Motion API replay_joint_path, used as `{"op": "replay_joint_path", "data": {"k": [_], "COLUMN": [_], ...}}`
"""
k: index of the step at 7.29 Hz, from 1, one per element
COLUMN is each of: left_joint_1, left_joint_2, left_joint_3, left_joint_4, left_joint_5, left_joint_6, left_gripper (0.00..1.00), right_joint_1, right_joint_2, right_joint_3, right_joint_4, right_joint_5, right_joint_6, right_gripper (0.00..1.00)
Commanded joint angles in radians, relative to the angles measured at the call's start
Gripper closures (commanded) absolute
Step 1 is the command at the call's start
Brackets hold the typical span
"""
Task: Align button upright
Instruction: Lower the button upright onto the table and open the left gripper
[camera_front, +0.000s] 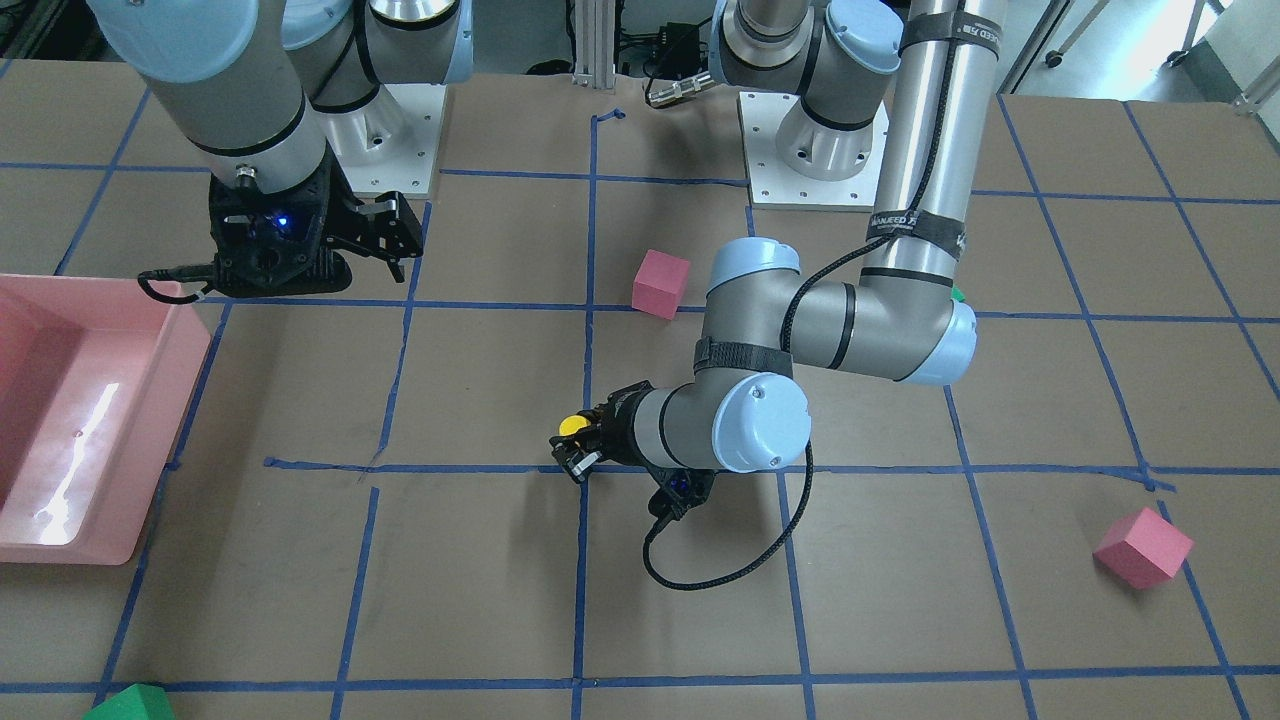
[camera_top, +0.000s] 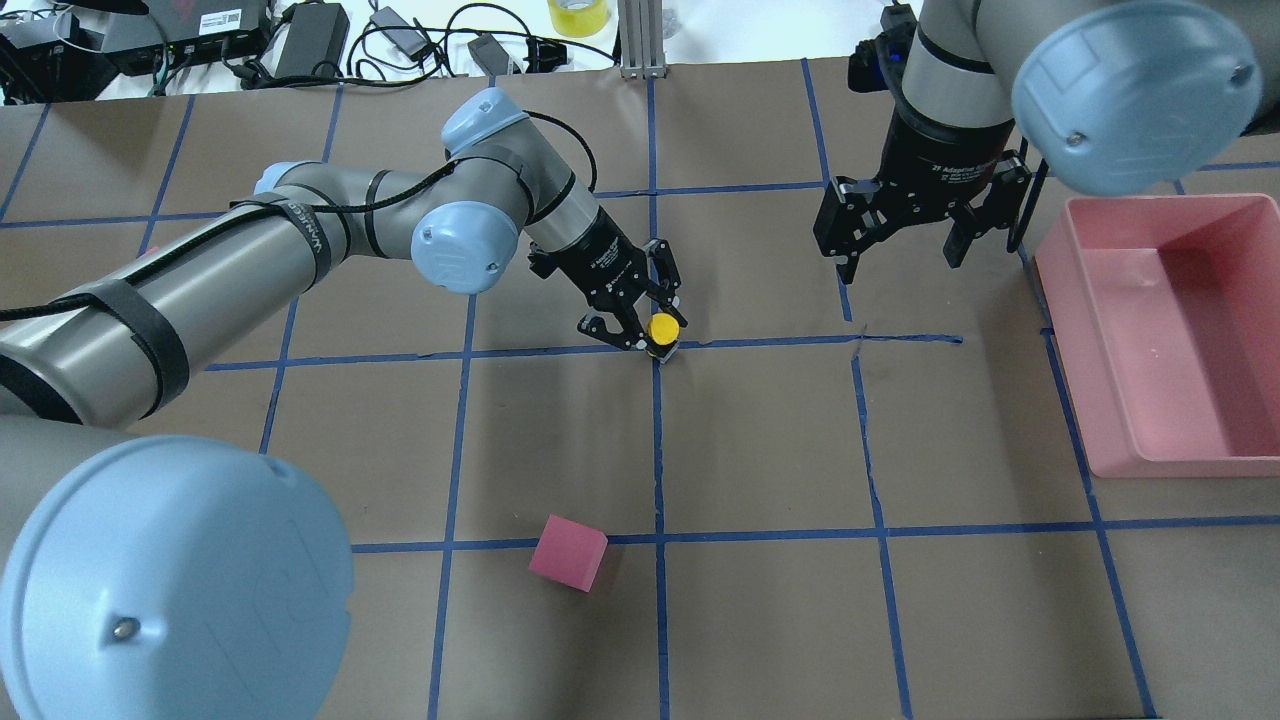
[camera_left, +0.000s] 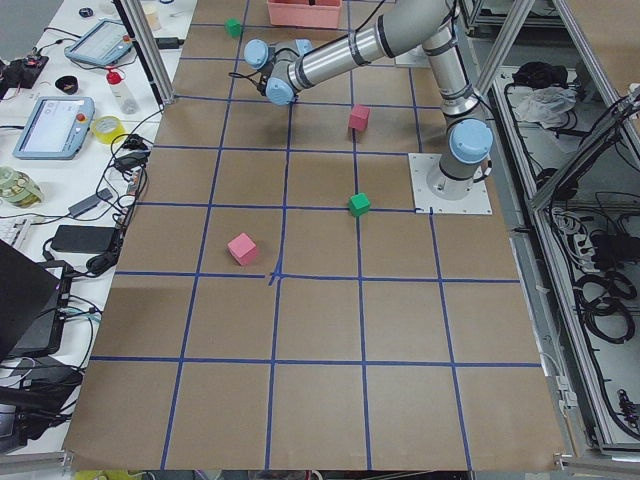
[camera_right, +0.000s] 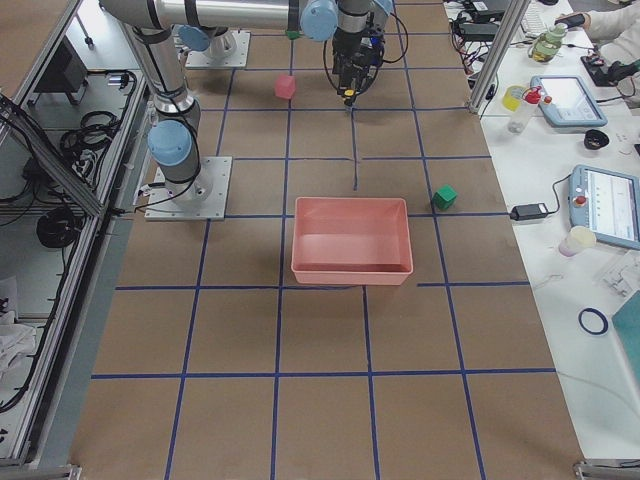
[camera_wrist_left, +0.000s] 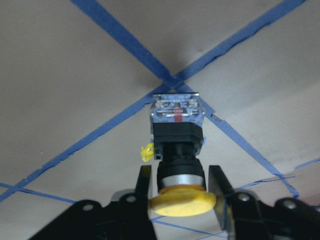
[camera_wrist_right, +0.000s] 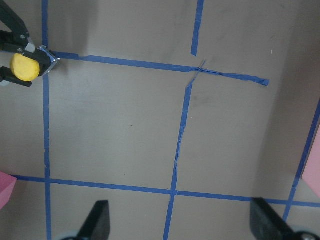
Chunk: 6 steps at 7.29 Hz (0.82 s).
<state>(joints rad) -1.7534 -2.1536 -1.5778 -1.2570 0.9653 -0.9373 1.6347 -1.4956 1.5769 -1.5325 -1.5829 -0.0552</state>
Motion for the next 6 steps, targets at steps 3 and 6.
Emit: {"op": "replay_joint_path", "data": {"k": [3, 6], "left_joint_1": [0.005, 0.014], "left_joint_2": [0.046, 0.209], "left_joint_3": [0.022, 0.025], "left_joint_4": [0.008, -0.022], "left_joint_5": [0.044, 0.241], "left_joint_6": [0.043, 0.232], "left_gripper": [0.00, 0.00], "right_joint_1": [0.001, 0.001], "right_joint_2": [0.000, 0.000], "right_joint_3": [0.000, 0.000], "right_joint_4": [0.000, 0.000], "right_joint_5": [0.000, 0.001], "right_joint_6": [-0.002, -0.003], "right_gripper": [0.00, 0.00]}}
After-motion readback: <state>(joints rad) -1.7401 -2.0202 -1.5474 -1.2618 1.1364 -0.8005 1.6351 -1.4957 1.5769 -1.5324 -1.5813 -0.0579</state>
